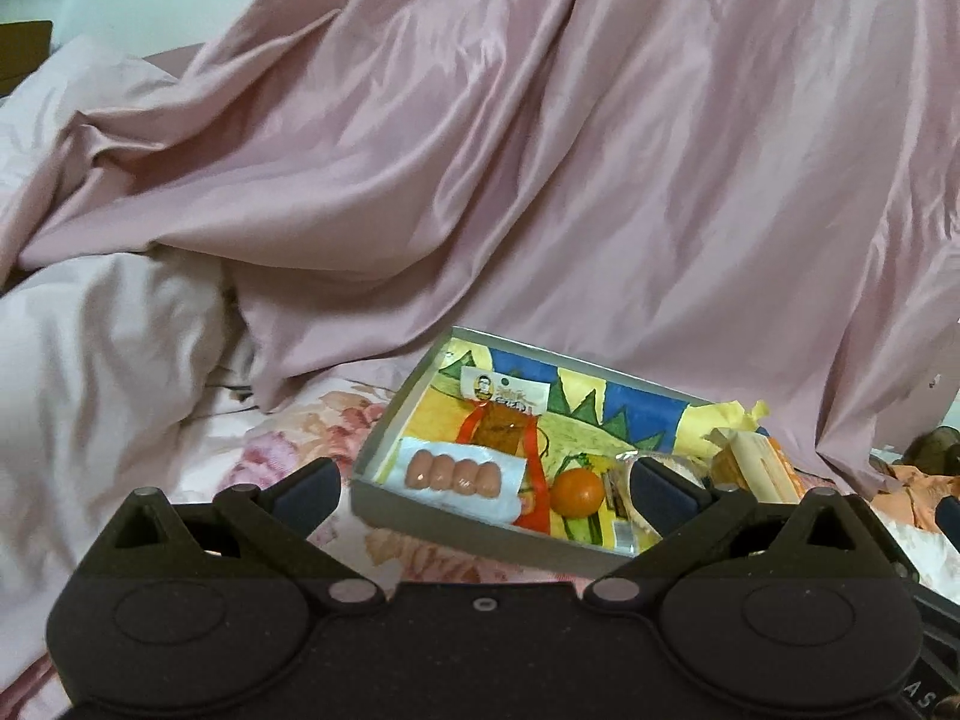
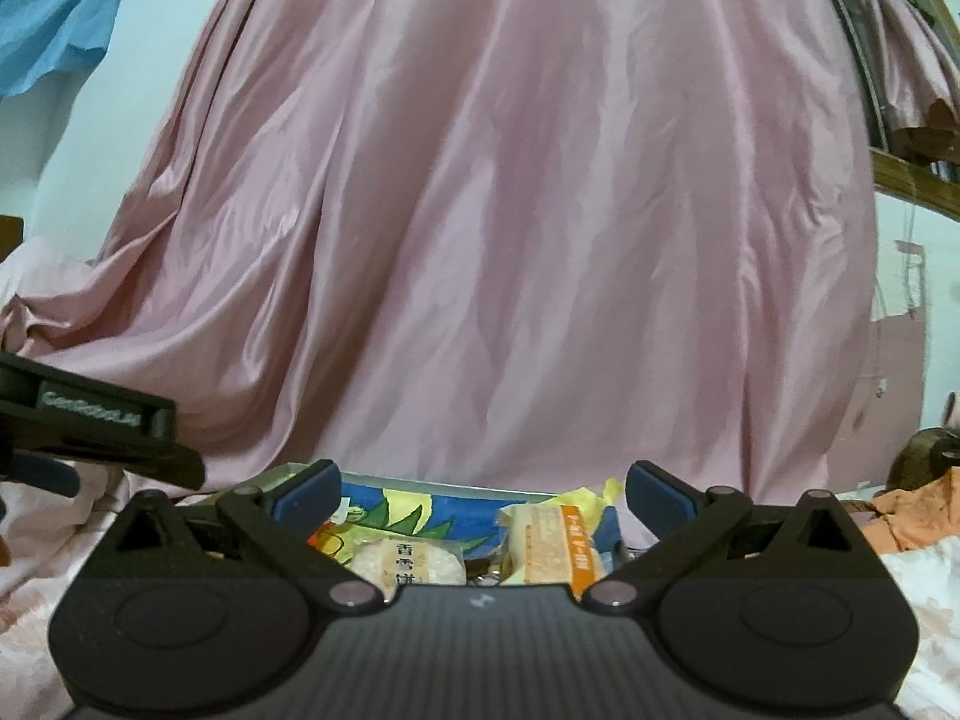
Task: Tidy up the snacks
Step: 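Open both grippers over the tray and pull back, then move both grippers toward the pastry pack and yellow duck-snack pack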
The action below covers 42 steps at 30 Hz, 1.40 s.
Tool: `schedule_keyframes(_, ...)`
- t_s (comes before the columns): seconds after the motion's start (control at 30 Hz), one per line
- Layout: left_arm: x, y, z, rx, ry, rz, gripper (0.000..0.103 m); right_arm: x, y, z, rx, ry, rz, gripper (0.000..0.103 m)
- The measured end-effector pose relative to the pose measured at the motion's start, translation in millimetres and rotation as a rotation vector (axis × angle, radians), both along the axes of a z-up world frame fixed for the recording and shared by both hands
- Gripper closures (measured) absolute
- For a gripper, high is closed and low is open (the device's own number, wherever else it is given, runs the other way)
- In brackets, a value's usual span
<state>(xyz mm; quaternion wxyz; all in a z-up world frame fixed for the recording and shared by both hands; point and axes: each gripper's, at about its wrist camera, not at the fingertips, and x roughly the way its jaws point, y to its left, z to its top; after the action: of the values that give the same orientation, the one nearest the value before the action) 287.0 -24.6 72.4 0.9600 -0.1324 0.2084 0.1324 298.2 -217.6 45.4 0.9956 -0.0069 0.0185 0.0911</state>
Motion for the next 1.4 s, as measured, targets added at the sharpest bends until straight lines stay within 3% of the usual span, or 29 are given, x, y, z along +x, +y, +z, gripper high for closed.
schedule_keyframes(0.4,-63.0,-5.9,4.6,0.058,-0.008,-0.045,0.001,-48.5,-16.2,6.5,0.026,0.035,0.007,0.0)
schedule_keyframes(0.9,-124.0,-7.9,-25.8,0.128,0.041,-0.172,0.001,-112.5,-16.8,-14.8,-0.035,0.11,0.018,0.0)
schedule_keyframes(1.4,-158.7,-0.8,-63.6,0.137,0.129,-0.256,0.001,-160.2,-2.8,-45.1,-0.113,0.268,0.089,0.0)
